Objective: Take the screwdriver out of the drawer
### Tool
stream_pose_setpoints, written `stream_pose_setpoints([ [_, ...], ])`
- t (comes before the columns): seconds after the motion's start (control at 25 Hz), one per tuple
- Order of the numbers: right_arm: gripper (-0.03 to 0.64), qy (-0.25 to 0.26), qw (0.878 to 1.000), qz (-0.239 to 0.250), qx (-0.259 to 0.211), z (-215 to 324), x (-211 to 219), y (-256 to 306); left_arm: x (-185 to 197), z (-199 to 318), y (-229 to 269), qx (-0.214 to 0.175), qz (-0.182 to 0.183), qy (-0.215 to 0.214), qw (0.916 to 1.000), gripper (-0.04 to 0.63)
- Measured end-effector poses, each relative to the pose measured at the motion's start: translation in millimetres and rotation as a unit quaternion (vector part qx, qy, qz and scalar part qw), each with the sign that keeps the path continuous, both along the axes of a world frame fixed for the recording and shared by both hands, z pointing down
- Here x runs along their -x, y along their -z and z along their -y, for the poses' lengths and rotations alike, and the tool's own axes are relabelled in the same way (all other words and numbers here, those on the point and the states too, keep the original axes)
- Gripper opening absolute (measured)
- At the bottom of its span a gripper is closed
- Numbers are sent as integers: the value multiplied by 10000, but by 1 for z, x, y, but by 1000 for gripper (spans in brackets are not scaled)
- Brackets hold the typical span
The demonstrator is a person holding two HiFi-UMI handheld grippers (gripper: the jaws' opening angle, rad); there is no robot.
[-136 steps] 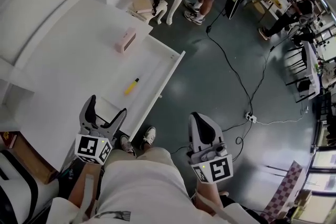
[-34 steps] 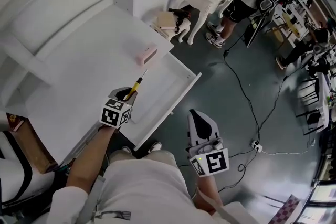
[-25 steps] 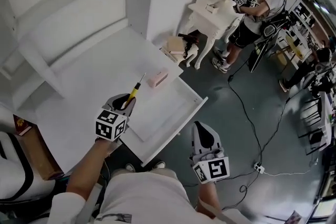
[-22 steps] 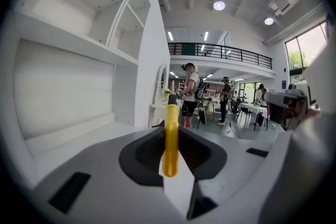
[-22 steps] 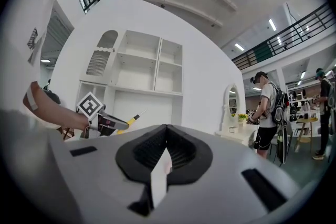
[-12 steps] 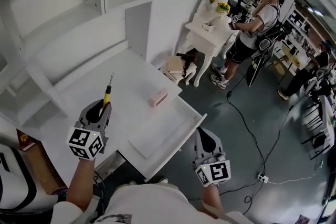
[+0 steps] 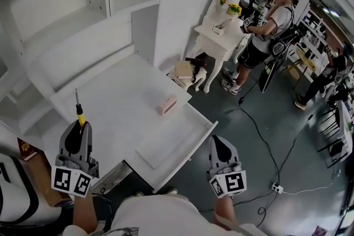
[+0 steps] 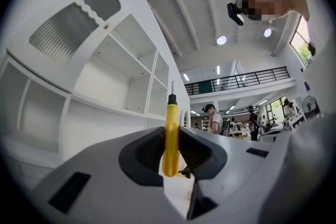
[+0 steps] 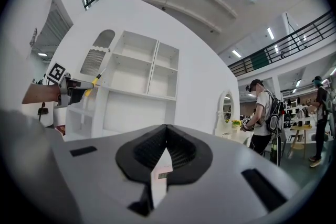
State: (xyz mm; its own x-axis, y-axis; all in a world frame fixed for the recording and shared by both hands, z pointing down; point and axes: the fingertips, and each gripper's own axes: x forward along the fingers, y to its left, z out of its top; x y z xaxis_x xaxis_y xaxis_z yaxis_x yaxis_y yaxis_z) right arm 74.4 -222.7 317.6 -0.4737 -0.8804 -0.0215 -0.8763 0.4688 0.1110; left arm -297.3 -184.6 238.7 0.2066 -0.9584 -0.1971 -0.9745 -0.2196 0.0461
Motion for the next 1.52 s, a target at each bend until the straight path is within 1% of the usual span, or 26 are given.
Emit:
stream_pose_setpoints([
  [0.16,9,23,10000,-1,-35,-7,1,9,17,-34,1,-41,-148,351,9993,89],
  [0.28,9,35,10000,-2,-19,-10,3,9,23,-43,-5,-34,-198,459,9987,89],
  [0.64,9,124,9999,66,15,-27,10,7,21,-56,-11,-38,-295,421,9987,89],
  [0.88,9,193,9996,206,-28,-31,13,16,21,-57,-12,-91,-343,431,9984,89],
  [1.08,9,213,9995,224,-57,-37,12,22,19,-60,-10,-131,-369,408,9984,89],
  [1.52,9,250,9993,277,1,-43,23,16,24,-63,-16,-76,-375,371,9986,89],
])
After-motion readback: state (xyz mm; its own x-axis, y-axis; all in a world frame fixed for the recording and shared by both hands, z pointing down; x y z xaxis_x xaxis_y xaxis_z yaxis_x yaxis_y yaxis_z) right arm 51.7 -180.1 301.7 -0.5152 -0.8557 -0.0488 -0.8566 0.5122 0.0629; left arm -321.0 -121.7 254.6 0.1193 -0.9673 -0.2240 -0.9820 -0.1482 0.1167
